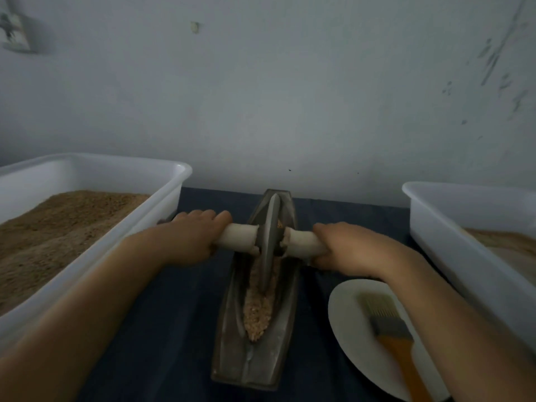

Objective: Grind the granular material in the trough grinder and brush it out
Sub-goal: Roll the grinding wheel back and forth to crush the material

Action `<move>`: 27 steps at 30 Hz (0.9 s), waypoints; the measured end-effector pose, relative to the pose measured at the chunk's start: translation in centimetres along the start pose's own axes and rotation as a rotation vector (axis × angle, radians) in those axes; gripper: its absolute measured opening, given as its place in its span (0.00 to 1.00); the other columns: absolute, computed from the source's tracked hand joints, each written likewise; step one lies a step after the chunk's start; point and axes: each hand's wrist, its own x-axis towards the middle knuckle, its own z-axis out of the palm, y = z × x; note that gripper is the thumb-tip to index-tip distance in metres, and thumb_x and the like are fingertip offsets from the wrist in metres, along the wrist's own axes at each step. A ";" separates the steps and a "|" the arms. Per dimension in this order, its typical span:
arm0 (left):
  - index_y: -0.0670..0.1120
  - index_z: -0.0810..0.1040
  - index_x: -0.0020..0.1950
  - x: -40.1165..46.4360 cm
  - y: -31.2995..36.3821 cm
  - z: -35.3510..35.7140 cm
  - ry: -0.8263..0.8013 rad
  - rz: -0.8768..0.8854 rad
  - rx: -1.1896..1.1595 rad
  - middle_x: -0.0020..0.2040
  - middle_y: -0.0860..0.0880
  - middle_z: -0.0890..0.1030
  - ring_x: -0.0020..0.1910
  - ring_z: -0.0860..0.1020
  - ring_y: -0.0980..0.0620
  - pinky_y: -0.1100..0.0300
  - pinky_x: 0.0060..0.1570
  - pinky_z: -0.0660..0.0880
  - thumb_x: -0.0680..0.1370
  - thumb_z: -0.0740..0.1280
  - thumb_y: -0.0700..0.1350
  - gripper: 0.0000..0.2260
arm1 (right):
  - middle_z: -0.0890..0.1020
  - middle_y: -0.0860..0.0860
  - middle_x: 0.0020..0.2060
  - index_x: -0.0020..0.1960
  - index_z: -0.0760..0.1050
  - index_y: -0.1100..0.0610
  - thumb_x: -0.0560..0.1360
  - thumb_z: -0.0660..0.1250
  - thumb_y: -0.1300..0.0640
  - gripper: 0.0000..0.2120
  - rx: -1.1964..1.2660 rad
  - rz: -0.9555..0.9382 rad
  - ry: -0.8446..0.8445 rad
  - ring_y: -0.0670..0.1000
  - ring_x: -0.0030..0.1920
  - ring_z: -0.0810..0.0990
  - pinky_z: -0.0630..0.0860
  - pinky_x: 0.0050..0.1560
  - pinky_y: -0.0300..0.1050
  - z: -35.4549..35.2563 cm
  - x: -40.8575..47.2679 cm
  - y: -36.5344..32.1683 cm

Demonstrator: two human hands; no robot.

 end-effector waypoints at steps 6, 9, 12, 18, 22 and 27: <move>0.50 0.64 0.65 2.7 -0.1 2.9 0.446 -0.063 0.068 0.58 0.49 0.69 0.55 0.69 0.50 0.57 0.55 0.65 0.77 0.63 0.47 0.18 | 0.76 0.52 0.52 0.56 0.67 0.55 0.76 0.62 0.52 0.11 -0.203 0.050 0.473 0.55 0.52 0.73 0.55 0.41 0.46 2.8 3.1 1.5; 0.50 0.65 0.65 2.7 -0.1 3.1 0.483 -0.049 0.043 0.57 0.49 0.70 0.54 0.69 0.50 0.57 0.54 0.64 0.77 0.64 0.46 0.18 | 0.76 0.52 0.51 0.55 0.68 0.56 0.76 0.62 0.52 0.11 -0.198 0.049 0.506 0.55 0.51 0.73 0.55 0.41 0.46 3.1 3.3 1.4; 0.51 0.63 0.65 2.0 -0.1 2.6 0.409 -0.048 0.047 0.59 0.50 0.69 0.57 0.69 0.51 0.58 0.57 0.65 0.78 0.63 0.49 0.18 | 0.76 0.53 0.52 0.56 0.67 0.56 0.76 0.62 0.51 0.12 -0.189 0.023 0.421 0.55 0.51 0.74 0.58 0.42 0.45 2.7 2.5 1.2; 0.52 0.58 0.65 -1.1 0.5 -0.5 -0.042 0.021 0.013 0.60 0.50 0.70 0.57 0.70 0.52 0.58 0.58 0.67 0.79 0.62 0.49 0.18 | 0.75 0.52 0.50 0.59 0.67 0.58 0.76 0.63 0.53 0.14 -0.056 0.005 -0.011 0.49 0.45 0.71 0.65 0.38 0.41 0.3 -0.3 -0.4; 0.57 0.58 0.56 -3.3 0.7 -2.9 -0.336 0.058 -0.113 0.53 0.53 0.71 0.50 0.73 0.55 0.60 0.53 0.69 0.79 0.62 0.47 0.13 | 0.76 0.50 0.46 0.55 0.71 0.57 0.75 0.66 0.50 0.13 0.007 -0.051 -0.227 0.47 0.43 0.73 0.67 0.35 0.39 -1.2 -2.2 -1.1; 0.55 0.59 0.55 -3.0 0.7 -2.6 -0.292 0.077 -0.128 0.52 0.52 0.70 0.50 0.71 0.55 0.60 0.53 0.68 0.79 0.61 0.46 0.11 | 0.74 0.49 0.43 0.51 0.69 0.53 0.75 0.66 0.49 0.11 0.044 -0.050 -0.239 0.48 0.43 0.74 0.67 0.36 0.40 -1.6 -2.5 -1.1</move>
